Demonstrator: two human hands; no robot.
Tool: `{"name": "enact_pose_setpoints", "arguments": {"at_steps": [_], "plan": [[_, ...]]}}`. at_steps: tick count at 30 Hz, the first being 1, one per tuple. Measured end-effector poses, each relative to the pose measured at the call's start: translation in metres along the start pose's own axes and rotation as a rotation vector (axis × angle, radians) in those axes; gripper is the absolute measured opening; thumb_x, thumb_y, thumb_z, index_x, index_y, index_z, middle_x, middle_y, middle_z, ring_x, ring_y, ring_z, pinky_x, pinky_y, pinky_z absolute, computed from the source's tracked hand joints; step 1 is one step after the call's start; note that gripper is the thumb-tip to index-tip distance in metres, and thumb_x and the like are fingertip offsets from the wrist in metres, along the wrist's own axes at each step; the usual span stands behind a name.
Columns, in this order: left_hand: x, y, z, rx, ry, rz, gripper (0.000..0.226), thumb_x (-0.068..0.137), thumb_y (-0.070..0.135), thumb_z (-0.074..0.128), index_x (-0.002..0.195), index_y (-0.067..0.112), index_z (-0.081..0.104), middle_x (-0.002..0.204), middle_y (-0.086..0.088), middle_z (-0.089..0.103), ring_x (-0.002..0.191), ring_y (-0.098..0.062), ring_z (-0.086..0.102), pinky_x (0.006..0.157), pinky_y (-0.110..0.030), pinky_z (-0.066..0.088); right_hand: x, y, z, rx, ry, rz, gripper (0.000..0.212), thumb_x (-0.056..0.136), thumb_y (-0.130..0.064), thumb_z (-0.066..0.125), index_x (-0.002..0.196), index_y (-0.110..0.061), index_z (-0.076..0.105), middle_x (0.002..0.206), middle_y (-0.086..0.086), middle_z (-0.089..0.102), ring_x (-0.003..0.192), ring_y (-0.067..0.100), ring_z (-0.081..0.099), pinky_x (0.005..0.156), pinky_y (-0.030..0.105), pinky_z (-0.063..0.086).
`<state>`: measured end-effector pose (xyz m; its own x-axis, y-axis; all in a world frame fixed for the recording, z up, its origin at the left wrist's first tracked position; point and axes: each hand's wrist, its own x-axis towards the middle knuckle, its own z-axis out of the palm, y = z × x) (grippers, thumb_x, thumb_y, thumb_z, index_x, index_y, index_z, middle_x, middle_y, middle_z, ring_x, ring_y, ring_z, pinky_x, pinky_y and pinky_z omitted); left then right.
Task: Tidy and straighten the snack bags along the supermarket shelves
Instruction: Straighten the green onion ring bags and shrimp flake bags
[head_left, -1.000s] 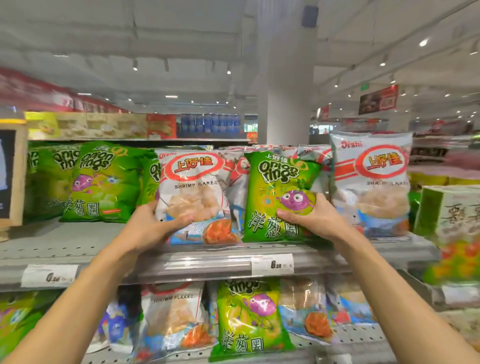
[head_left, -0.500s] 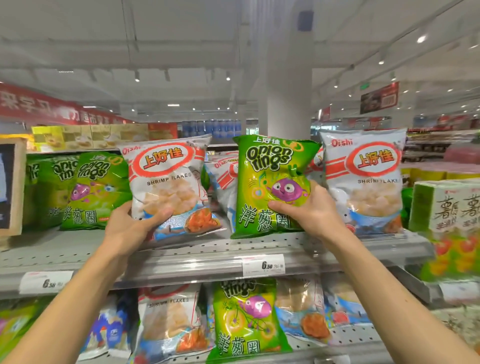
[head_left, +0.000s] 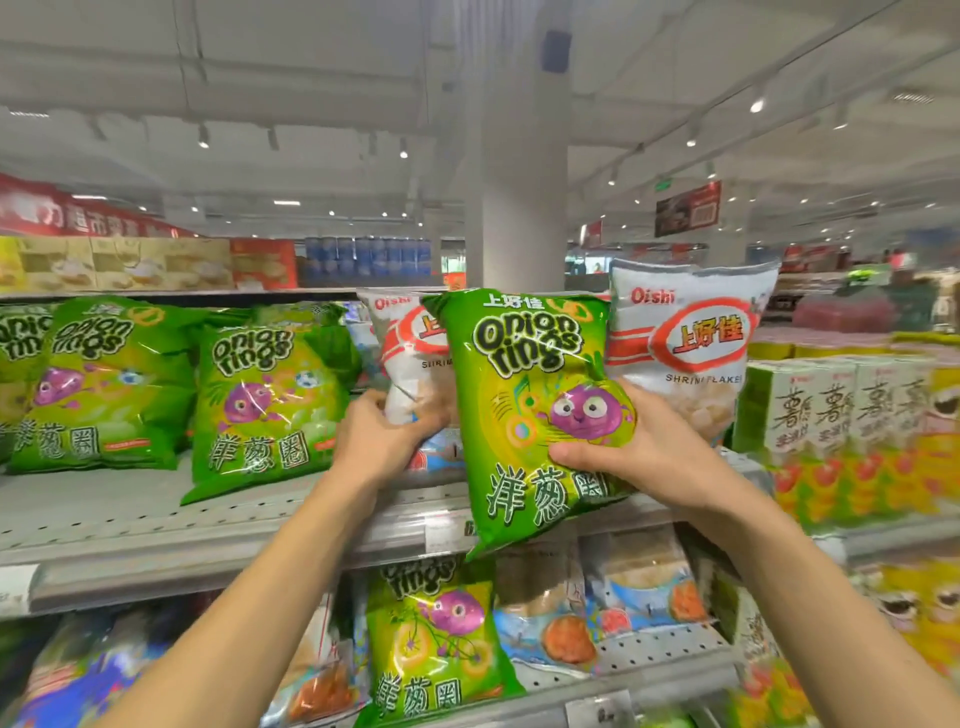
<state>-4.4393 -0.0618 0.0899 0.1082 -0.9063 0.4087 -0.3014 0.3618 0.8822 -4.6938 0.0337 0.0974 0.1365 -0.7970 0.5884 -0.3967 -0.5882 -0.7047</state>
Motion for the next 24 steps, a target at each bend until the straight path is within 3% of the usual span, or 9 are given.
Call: {"name": "enact_pose_setpoints", "arguments": {"at_steps": [4,6,8,10,12,14,16,19,24], "plan": [[0.006,0.001,0.022,0.063,-0.037,0.030,0.055,0.066,0.048,0.070,0.100,0.005,0.066,0.099,-0.021,0.071,0.091,-0.035,0.069,0.079,-0.046,0.056,-0.013,0.013,-0.008,-0.029,-0.107,0.063,0.053,0.074,-0.025,0.092,0.121,-0.023,0.067,0.116,-0.003,0.076,0.108,0.016,0.073,0.092,0.031,0.057],[0.008,-0.001,0.027,0.131,-0.046,0.037,0.045,0.079,0.039,0.071,0.108,0.004,0.064,0.104,-0.022,0.070,0.094,-0.035,0.067,0.080,-0.044,0.054,-0.018,0.016,-0.007,-0.019,-0.111,0.087,0.058,0.075,-0.016,0.091,0.126,-0.017,0.063,0.118,0.000,0.076,0.108,0.018,0.072,0.091,0.031,0.058],[0.008,0.001,0.026,0.117,-0.096,0.032,0.057,0.070,0.046,0.067,0.108,0.004,0.063,0.099,-0.024,0.071,0.091,-0.037,0.068,0.079,-0.048,0.056,-0.020,0.016,-0.006,-0.010,-0.097,0.088,0.058,0.075,-0.014,0.090,0.126,-0.014,0.063,0.118,0.002,0.076,0.110,0.021,0.072,0.094,0.036,0.058],[0.005,0.004,0.020,0.090,-0.136,0.034,0.061,0.062,0.053,0.063,0.099,0.004,0.065,0.076,-0.015,0.073,0.073,-0.027,0.071,0.066,-0.039,0.055,-0.021,0.014,-0.004,-0.018,-0.090,0.084,0.057,0.074,-0.017,0.090,0.124,-0.015,0.064,0.117,0.001,0.076,0.109,0.021,0.072,0.095,0.037,0.058],[0.002,0.001,0.008,0.169,-0.127,0.093,0.042,0.075,0.046,0.072,0.098,0.011,0.066,0.075,-0.002,0.071,0.076,-0.020,0.071,0.068,-0.031,0.053,-0.019,0.011,0.000,-0.015,-0.068,0.080,0.056,0.072,-0.019,0.091,0.122,-0.016,0.065,0.114,-0.001,0.077,0.107,0.019,0.073,0.094,0.034,0.058],[-0.004,-0.007,-0.014,0.298,-0.056,0.193,0.035,0.085,0.042,0.071,0.109,0.017,0.066,0.091,0.002,0.071,0.088,-0.022,0.069,0.081,-0.037,0.054,-0.013,0.006,0.010,0.017,-0.027,0.073,0.057,0.068,-0.021,0.091,0.119,-0.015,0.066,0.111,0.000,0.078,0.105,0.019,0.074,0.092,0.034,0.058],[-0.015,-0.017,-0.043,0.441,0.057,0.325,0.027,0.090,0.051,0.062,0.096,0.025,0.068,0.087,0.006,0.072,0.083,-0.019,0.068,0.078,-0.040,0.055,-0.004,0.002,0.025,0.059,0.014,0.060,0.057,0.064,-0.025,0.091,0.116,-0.016,0.068,0.109,0.000,0.078,0.103,0.020,0.074,0.091,0.034,0.059],[-0.036,-0.035,-0.089,0.677,0.173,0.397,0.032,0.095,0.052,0.053,0.085,0.026,0.068,0.083,0.004,0.070,0.083,-0.024,0.066,0.072,-0.040,0.053,0.015,-0.005,0.055,0.052,0.076,0.020,0.046,0.063,-0.031,0.094,0.104,-0.030,0.073,0.101,-0.010,0.079,0.094,0.007,0.075,0.084,0.026,0.057],[-0.059,-0.073,-0.158,0.981,0.318,0.418,0.034,0.098,0.041,0.054,0.076,0.019,0.067,0.077,-0.003,0.062,0.079,-0.034,0.063,0.062,-0.039,0.045,0.054,-0.024,0.123,0.054,0.158,-0.023,0.055,0.065,-0.037,0.094,0.113,-0.022,0.071,0.103,-0.009,0.079,0.098,0.011,0.075,0.097,0.047,0.057]]}}
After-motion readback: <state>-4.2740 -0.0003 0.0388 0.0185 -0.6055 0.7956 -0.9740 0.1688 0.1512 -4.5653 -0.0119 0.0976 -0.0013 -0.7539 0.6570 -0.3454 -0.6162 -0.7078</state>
